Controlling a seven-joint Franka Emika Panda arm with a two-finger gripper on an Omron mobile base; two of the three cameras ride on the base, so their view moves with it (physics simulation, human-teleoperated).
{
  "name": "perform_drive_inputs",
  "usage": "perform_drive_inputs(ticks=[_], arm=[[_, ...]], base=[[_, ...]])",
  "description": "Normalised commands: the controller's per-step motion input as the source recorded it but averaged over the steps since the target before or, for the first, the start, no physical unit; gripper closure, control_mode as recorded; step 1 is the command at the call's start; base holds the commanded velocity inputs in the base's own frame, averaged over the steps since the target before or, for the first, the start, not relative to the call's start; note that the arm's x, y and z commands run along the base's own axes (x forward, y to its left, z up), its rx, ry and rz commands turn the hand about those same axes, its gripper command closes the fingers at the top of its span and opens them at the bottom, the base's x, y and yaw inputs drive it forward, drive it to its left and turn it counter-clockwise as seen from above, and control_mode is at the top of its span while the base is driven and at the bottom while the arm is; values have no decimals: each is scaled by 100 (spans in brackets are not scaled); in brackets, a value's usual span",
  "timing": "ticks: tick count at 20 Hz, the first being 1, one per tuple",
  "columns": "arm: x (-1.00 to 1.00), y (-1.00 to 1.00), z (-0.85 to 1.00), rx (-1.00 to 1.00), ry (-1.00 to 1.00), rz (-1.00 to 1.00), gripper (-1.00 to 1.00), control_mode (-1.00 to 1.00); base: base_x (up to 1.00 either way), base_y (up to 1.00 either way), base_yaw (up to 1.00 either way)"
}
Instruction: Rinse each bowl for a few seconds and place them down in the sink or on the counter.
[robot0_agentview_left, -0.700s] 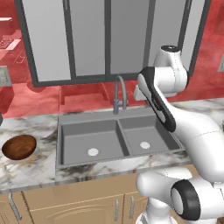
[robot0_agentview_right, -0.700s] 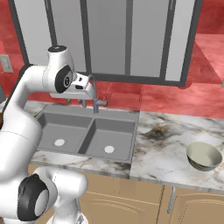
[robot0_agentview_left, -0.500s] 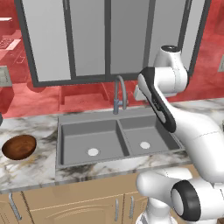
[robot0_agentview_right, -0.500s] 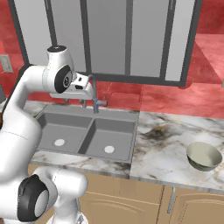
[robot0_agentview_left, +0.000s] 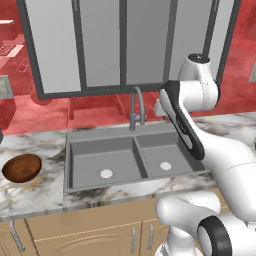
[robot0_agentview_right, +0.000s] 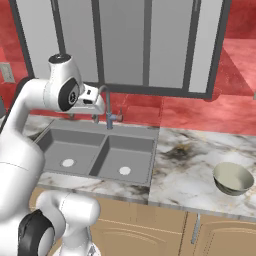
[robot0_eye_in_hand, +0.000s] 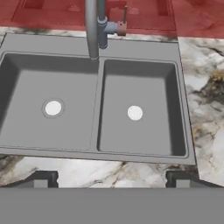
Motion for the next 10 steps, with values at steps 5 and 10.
perform_drive_inputs(ticks=[5,10], arm=[[-3,-3,0,0,-9,2,-100,-100],[0,-8,-2,0,-9,3,-100,-100]], base=[[0,0,0],[0,0,0]])
